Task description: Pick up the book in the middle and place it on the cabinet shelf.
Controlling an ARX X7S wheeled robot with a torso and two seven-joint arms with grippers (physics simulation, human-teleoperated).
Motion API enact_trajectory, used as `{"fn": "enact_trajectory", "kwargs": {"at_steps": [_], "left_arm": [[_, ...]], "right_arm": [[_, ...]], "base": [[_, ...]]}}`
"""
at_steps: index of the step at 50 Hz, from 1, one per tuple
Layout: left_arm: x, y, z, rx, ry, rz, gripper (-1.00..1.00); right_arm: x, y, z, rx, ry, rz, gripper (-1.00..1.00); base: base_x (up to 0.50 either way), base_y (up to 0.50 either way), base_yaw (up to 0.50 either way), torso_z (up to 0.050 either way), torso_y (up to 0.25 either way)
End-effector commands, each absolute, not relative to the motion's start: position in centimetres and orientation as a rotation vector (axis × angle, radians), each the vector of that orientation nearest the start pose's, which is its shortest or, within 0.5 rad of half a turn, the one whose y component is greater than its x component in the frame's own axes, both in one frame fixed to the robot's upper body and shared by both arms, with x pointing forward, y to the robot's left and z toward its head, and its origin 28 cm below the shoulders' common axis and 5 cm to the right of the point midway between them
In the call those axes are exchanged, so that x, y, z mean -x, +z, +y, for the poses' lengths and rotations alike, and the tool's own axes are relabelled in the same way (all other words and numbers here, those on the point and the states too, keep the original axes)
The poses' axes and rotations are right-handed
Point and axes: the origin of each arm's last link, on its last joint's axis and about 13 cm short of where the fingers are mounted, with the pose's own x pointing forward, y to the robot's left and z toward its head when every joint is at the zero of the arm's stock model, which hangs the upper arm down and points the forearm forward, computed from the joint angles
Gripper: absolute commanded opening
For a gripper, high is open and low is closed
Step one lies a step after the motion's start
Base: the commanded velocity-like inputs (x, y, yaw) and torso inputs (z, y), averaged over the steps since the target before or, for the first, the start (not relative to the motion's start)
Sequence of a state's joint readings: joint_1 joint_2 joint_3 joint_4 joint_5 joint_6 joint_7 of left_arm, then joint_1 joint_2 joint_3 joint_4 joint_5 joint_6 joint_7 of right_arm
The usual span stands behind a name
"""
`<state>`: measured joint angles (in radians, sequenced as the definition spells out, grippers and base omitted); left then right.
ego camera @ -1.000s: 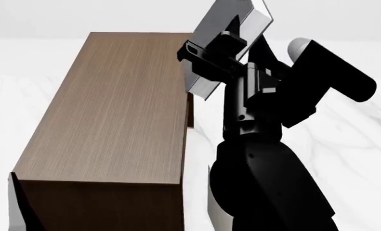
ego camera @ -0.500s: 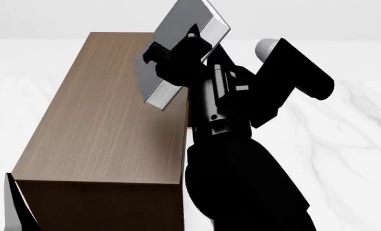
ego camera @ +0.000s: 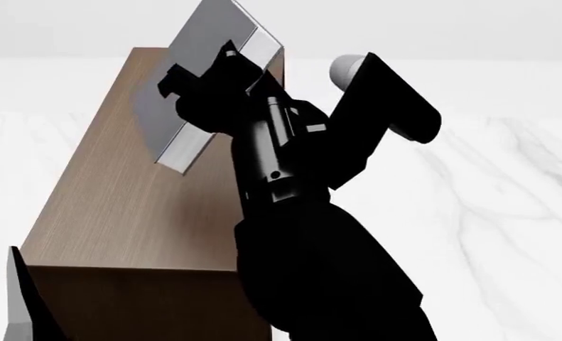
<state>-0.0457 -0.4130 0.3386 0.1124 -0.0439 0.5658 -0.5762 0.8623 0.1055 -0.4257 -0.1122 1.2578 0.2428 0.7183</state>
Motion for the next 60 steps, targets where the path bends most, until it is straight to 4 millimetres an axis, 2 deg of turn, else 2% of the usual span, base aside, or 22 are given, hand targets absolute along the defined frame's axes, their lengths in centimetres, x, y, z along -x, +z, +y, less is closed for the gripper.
{"fn": "enact_trajectory", "kwargs": {"at_steps": [1, 22, 29, 60], "left_arm": [[-20.8, 7.5, 22.4, -0.065, 0.115, -0.68, 1.0], [-20.0, 7.4, 22.5, -0.063, 0.115, -0.683, 1.0], [-19.8, 7.4, 22.4, -0.063, 0.115, -0.685, 1.0], [-19.2, 7.1, 22.4, -0.062, 0.117, -0.675, 1.0]], "right_arm": [[-29.0, 26.0, 0.1, -0.845, 0.367, -0.097, -1.0], [-28.5, 25.5, 0.8, -0.849, 0.396, -0.058, -1.0], [-27.8, 25.5, 1.5, -0.847, 0.423, -0.043, -1.0], [-27.9, 23.9, 1.8, -0.85, 0.408, 0.036, -1.0]], "base": [[0.0, 0.0, 0.0, 0.0, 0.0], [0.0, 0.0, 0.0, 0.0, 0.001], [0.0, 0.0, 0.0, 0.0, 0.001], [0.0, 0.0, 0.0, 0.0, 0.001]]}}
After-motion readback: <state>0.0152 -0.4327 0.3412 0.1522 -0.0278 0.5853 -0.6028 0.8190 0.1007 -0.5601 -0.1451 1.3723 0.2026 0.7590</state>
